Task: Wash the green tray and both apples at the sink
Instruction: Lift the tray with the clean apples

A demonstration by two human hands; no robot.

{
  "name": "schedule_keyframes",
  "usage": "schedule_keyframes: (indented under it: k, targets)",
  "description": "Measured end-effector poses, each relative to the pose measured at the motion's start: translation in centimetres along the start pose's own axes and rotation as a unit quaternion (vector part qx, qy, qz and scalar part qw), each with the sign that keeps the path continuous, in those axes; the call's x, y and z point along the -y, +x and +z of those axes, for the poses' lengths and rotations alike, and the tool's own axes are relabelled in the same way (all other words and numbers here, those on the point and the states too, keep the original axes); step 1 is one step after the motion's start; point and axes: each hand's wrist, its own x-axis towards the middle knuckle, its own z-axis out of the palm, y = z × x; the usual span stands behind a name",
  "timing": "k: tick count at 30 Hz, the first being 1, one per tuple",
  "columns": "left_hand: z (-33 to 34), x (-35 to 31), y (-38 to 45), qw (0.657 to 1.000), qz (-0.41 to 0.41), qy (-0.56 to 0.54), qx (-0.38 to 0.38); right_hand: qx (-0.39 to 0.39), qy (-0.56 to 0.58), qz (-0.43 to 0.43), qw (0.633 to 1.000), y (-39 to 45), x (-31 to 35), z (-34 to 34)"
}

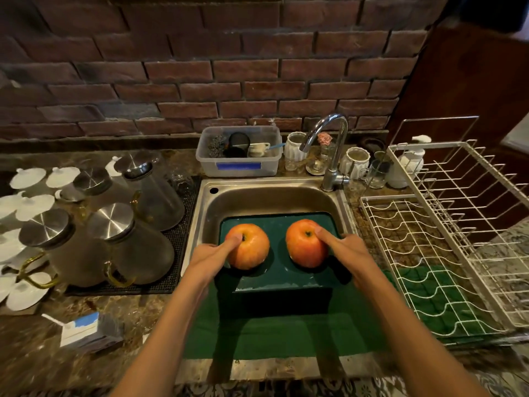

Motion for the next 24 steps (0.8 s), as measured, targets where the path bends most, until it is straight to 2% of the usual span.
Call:
schedule_keyframes:
  k: [9, 14, 20, 24]
  targets:
    - [-2.4, -11.9, -1.3, 0.997, 0.048, -0.009, 0.059, -0.046, 0.012, -0.052, 0.998, -0.4, 10.6, -3.8]
    - [-2.1, -17.6, -3.6, 0.995, 0.094, -0.017, 0.031, -0.055, 0.019, -0.103, 0.993, -0.3, 15.4, -6.8]
    - [0.9, -21.5, -5.6, 0.992, 0.115, -0.029, 0.047, -0.048, 0.018, -0.139, 0.989, 1.1, 17.9, -11.7]
    - [4.8, -23.1, -6.8, 0.991, 0.125, -0.037, 0.031, -0.029, -0.002, -0.158, 0.987, 2.8, 18.2, -16.0]
